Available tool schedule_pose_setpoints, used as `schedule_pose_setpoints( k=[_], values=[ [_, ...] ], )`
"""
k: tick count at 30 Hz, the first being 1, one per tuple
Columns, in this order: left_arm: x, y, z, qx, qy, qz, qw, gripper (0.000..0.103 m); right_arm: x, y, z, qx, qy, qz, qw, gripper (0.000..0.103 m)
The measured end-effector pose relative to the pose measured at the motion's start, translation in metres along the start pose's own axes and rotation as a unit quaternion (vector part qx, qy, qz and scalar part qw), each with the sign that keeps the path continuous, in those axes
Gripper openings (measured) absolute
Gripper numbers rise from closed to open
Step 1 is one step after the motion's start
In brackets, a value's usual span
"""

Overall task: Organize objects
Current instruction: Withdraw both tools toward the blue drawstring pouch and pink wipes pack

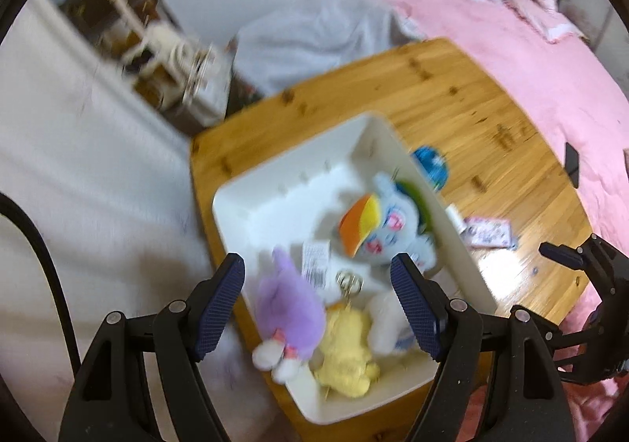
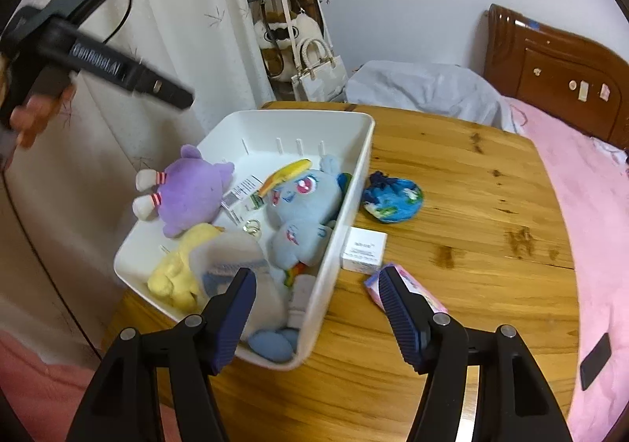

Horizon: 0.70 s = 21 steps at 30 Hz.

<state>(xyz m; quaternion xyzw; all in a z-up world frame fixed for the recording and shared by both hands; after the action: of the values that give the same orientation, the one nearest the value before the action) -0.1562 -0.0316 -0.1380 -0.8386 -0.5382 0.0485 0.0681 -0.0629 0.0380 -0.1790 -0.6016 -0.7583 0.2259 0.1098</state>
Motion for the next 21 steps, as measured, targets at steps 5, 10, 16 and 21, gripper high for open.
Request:
schedule_pose_setpoints(
  k=[5, 10, 16, 21],
  values=[
    [0.021, -0.021, -0.016, 0.027, 0.003, 0.041, 0.9988, 0.08, 0.013, 0.012, -0.009, 0.01, 0.02, -0.019, 1.0, 0.066],
    [0.042, -0.041, -0.025, 0.032, -0.003, 0.088, 0.9956, 0.08, 0.024, 0.02, -0.017, 0.024, 0.034, -0.047, 0.998, 0.066],
    [0.077, -0.065, -0.034, 0.059, -0.013, 0.183, 0.9813, 0.08, 0.029, 0.03, -0.016, 0.025, 0.052, -0.116, 0.992, 0.066],
    [0.119, -0.076, -0.027, 0.063, 0.005, 0.278, 0.9584, 0.08, 0.035, 0.039, -0.012, 0.017, 0.048, -0.16, 0.986, 0.066]
  ],
)
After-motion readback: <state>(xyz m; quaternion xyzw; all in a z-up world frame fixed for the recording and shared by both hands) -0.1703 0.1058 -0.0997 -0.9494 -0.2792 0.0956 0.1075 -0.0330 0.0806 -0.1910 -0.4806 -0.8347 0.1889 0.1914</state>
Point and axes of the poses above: each gripper's, at about its wrist camera, not at the fingertips, and z roughly the way its jaws point, x to its right, y to its underside, the point moved 7 cm from there along z, roughly the way its jaws point, and after that the axes turned 11 degrees about -x, right-handed, at the moved point
